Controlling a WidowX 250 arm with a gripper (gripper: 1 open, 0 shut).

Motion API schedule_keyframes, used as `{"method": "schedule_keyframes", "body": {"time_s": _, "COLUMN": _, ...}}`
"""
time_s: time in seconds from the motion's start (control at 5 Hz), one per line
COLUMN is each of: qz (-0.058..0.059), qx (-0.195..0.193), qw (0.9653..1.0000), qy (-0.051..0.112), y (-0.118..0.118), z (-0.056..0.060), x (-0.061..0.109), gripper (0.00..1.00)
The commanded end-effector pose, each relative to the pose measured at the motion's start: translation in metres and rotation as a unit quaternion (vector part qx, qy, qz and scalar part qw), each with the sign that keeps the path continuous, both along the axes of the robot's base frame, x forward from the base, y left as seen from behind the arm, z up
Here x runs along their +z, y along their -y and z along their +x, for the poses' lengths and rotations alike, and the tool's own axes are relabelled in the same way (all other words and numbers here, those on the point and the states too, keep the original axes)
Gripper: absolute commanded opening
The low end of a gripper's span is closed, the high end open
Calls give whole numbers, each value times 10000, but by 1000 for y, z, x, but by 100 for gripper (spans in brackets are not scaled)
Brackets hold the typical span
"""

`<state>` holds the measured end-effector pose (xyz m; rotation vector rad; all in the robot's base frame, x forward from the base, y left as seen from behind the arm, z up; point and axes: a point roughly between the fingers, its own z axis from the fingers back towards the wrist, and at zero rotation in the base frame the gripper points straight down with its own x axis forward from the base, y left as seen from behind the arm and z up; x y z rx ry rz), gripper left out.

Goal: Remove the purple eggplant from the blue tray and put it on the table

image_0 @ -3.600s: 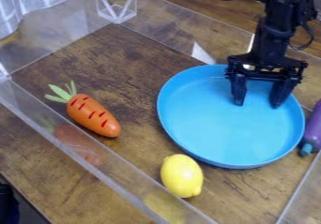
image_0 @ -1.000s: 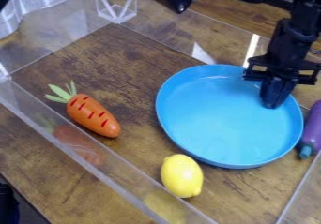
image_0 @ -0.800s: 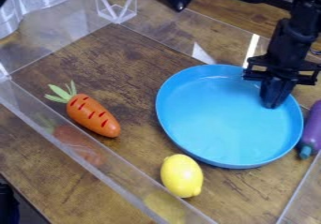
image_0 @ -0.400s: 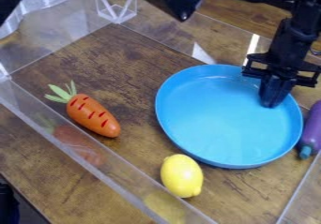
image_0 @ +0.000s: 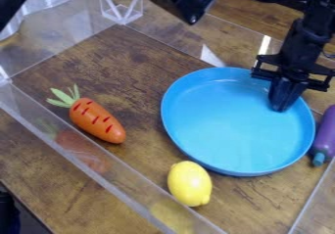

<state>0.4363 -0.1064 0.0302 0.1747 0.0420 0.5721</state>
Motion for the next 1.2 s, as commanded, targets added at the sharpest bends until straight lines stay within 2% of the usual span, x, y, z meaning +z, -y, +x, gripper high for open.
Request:
{"method": "schedule_keyframes", "body": {"time_s": 0.0, "qz": -45, "qx": 396, "qw": 9987, "qy": 333, "y": -16, "z": 13, "x": 36, "gripper": 0}}
{"method": "schedule_keyframes", "body": {"time_s": 0.4, "qz": -5, "qx": 823, "qw": 9961, "qy": 322, "y": -17, "z": 13, "x": 54, "gripper": 0}}
{"method": "schedule_keyframes", "body": {"time_s": 0.8, "qz": 32, "qx": 562, "qw": 9979, "qy": 323, "y": -22, "z": -3, "x": 61, "gripper": 0}}
{"method": "schedule_keyframes", "body": {"time_s": 1.0, "qz": 47, "qx": 602, "qw": 9976, "qy": 331, "y": -23, "z": 4, "x": 70, "gripper": 0}}
